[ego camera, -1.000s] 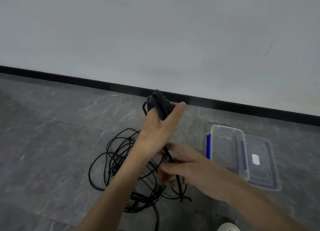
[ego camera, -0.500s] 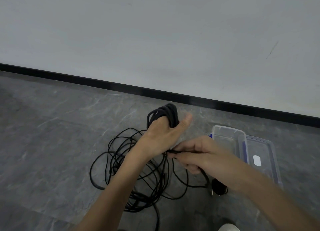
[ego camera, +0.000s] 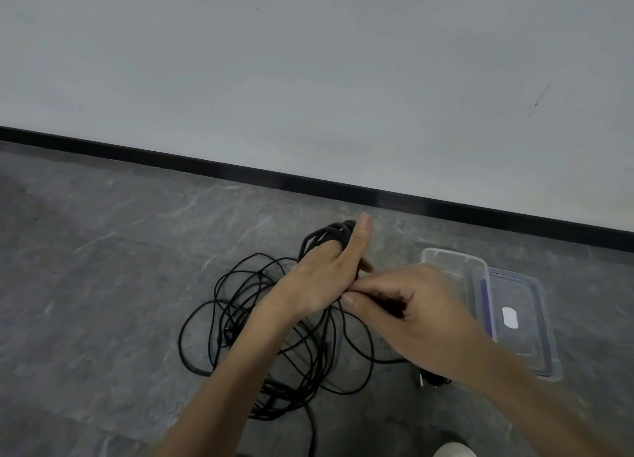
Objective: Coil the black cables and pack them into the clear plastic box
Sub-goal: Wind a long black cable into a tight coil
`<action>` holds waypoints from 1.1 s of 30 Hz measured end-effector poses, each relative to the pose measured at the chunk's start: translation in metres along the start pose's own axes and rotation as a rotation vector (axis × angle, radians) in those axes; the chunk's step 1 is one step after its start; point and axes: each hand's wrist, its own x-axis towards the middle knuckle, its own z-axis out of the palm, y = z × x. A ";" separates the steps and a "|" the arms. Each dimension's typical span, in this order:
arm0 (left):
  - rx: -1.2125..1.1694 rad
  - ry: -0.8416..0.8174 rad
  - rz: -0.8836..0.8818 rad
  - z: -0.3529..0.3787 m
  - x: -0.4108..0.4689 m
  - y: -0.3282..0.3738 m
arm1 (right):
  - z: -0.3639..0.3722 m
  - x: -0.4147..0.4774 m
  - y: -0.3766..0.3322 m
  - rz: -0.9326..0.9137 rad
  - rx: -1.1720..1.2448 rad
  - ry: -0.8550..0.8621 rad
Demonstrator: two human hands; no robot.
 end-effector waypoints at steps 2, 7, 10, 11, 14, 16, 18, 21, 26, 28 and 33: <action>-0.031 -0.040 0.014 -0.001 -0.003 0.005 | -0.002 0.000 0.000 -0.003 0.015 0.046; -0.065 -0.200 -0.055 -0.001 -0.009 0.017 | -0.017 0.004 0.004 0.067 0.157 0.135; -0.116 -0.319 -0.020 0.000 -0.013 0.020 | -0.022 0.005 0.009 0.087 0.108 0.202; -0.132 -0.352 -0.016 0.001 -0.014 0.022 | -0.023 0.005 0.010 0.095 0.097 0.216; -0.216 -0.412 -0.007 0.001 -0.012 0.018 | -0.026 0.005 0.014 0.117 0.125 0.196; -0.240 -0.423 0.029 0.000 -0.013 0.017 | -0.029 0.004 0.016 0.119 0.168 0.164; -0.224 -0.419 0.045 -0.004 -0.016 0.018 | -0.030 0.003 0.019 0.093 0.183 0.141; -0.235 -0.431 0.032 -0.006 -0.019 0.021 | -0.029 0.002 0.025 0.018 0.050 0.149; -0.313 -0.455 -0.044 -0.004 -0.018 0.024 | -0.031 0.001 0.035 -0.037 -0.126 0.167; -0.290 -0.451 -0.060 -0.004 -0.017 0.020 | -0.032 0.001 0.035 0.029 -0.102 0.112; -0.373 -0.444 -0.081 -0.012 -0.015 0.010 | -0.035 0.002 0.042 0.098 -0.114 0.092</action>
